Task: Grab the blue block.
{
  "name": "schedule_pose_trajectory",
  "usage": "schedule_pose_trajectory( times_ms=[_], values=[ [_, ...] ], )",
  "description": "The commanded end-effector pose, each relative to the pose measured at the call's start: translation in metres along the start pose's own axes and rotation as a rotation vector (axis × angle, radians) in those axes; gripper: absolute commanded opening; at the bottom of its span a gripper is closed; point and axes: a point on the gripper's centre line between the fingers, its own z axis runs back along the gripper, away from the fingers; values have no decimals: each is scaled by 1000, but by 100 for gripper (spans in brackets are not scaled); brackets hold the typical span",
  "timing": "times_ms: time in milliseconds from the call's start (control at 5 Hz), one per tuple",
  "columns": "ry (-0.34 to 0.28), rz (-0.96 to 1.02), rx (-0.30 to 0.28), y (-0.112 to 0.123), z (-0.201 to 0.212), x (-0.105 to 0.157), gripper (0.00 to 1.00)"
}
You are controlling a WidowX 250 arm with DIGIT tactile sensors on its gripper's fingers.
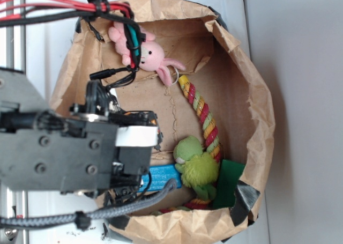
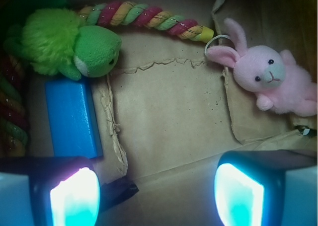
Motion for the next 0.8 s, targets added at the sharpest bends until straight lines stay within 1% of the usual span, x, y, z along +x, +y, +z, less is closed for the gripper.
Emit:
schedule_pose_trajectory(
  times_ms=[0,200,400,600],
  values=[
    [-37,19,20,-7,-8,21,100],
    [-30,30,53,-8,-19,29,100],
    [-17,40,64,-7,-25,35,100],
    [-3,35,39,-5,-16,34,100]
  ],
)
